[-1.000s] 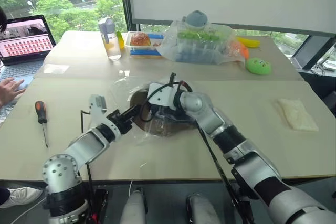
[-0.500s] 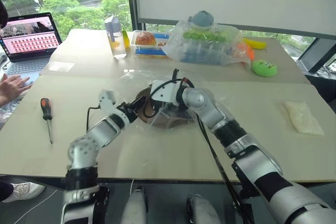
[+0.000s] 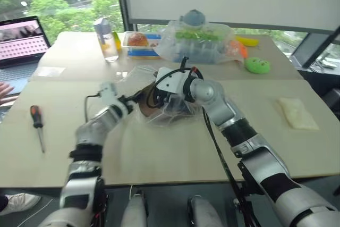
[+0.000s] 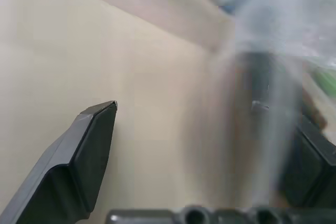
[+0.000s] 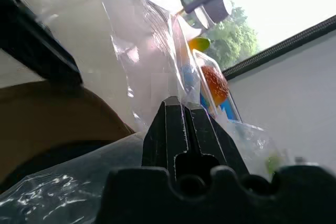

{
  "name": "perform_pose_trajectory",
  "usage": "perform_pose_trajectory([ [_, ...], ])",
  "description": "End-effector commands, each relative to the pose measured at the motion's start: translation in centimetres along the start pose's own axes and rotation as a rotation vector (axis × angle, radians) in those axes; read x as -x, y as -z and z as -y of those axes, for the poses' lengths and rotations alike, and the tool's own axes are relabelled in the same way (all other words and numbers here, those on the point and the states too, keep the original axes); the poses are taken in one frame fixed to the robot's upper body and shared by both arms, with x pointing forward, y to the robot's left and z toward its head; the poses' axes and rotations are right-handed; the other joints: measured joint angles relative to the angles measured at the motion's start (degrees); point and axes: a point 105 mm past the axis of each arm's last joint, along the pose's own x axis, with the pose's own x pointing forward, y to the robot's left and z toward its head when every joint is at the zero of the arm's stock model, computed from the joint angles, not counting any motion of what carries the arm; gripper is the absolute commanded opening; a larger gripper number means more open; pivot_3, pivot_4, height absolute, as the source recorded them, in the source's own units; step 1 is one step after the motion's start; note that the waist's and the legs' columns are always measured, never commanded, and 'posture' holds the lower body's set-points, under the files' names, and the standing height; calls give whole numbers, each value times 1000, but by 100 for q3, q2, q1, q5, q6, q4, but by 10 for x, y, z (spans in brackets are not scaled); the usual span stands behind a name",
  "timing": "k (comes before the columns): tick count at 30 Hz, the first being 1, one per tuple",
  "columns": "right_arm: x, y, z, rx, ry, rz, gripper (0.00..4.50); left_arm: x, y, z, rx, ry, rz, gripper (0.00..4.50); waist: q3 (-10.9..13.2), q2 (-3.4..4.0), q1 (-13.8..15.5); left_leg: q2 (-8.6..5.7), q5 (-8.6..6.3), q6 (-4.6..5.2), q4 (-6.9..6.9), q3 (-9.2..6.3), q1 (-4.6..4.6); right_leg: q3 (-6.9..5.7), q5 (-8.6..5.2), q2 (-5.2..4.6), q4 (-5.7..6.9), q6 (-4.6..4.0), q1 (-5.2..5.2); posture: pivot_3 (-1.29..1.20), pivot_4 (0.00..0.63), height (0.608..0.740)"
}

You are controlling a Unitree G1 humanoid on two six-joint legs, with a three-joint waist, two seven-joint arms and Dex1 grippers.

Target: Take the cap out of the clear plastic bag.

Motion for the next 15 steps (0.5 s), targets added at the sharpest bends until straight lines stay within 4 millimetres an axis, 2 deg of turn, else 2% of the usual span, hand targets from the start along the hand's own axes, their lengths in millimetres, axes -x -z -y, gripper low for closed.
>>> perform_pose_trajectory([
  [1, -1, -14, 13, 2, 44, 48, 0, 58, -51, 1, -223, 24, 17, 4455, 6, -7, -93, 4, 0, 0, -13, -1, 1, 6, 0, 7, 2, -3, -11, 0, 150, 740],
  [3, -3, -16, 13, 1, 40, 57, 0, 84, -85, 12, -286, 58, 49, 4455, 15, -22, -80, 4, 2, -4, -31, -3, -16, 7, 2, 9, 19, -7, -47, 0, 150, 740],
  [4, -4, -16, 13, 2, 39, 60, 0, 91, -94, 18, -291, 74, 59, 4455, 16, -23, -41, 6, 7, -10, -45, -4, -27, 2, 4, 9, 27, -13, -66, 0, 150, 740],
  [6, -8, -19, 11, 0, 31, 72, 0, 109, -106, 42, -302, 190, 52, 4455, 17, -21, 47, 5, 14, -22, -55, -5, -24, -2, -9, 8, 23, -29, -64, 0, 150, 740],
  [9, -12, -23, 8, -4, 21, 89, 0, 123, -100, 79, -259, 385, 27, 4455, 19, -19, 105, 0, 15, -24, -52, 1, -24, -1, -14, -3, -2, -25, -53, 0, 150, 740],
  [11, -13, -25, 7, -7, 17, 98, 0, 125, -83, 101, -222, 506, -14, 4455, 18, -20, 139, 0, 15, -24, -47, 2, -24, -2, -12, -4, -10, -21, -44, 0, 150, 740],
  [13, -13, -25, 7, -8, 15, 102, 0, 123, -70, 110, -192, 547, -40, 4455, 19, -22, 153, 1, 16, -24, -45, 1, -25, -2, -11, -3, -5, -22, -42, 0, 150, 740],
  [15, -13, -26, 7, -8, 15, 103, 0, 113, -56, 109, -151, 523, -66, 4455, 19, -22, 165, 2, 17, -24, -45, -1, -25, -1, -6, 2, 4, -28, -47, 0, 150, 740],
])
